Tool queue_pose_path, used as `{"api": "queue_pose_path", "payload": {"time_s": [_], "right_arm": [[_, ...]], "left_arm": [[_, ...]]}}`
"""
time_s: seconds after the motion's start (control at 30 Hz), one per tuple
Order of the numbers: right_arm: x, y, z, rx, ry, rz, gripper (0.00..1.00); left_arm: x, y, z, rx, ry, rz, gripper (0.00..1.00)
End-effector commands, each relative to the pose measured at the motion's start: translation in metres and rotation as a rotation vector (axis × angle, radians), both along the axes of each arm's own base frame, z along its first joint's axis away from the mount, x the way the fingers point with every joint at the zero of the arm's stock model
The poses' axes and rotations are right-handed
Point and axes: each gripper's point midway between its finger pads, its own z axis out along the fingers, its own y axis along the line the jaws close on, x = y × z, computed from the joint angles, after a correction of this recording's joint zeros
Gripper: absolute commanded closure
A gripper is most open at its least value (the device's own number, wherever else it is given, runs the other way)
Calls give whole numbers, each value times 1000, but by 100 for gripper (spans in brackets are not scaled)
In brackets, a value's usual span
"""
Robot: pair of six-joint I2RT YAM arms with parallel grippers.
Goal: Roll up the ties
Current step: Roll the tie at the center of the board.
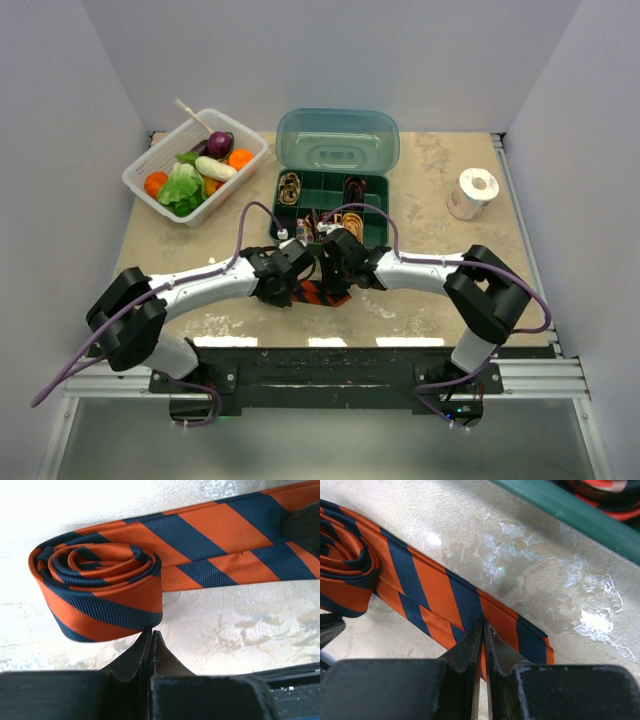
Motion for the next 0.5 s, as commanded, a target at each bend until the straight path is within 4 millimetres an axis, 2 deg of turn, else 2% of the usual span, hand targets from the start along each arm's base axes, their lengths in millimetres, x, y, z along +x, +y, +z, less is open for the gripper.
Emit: {"api": "queue_pose_path", "payload": {"time_s": [0.0, 0.3, 0.47], "right_arm": [[2, 4, -2, -18, -3, 2, 90], [3, 4, -1, -23, -4, 5, 90], [4, 2, -1, -34, -6, -1, 90]], "left_arm": [[0, -3, 22, -36, -30, -18, 100], [-19, 12, 11, 14, 39, -60, 100], [-19, 5, 6, -7, 53, -86, 100]]}}
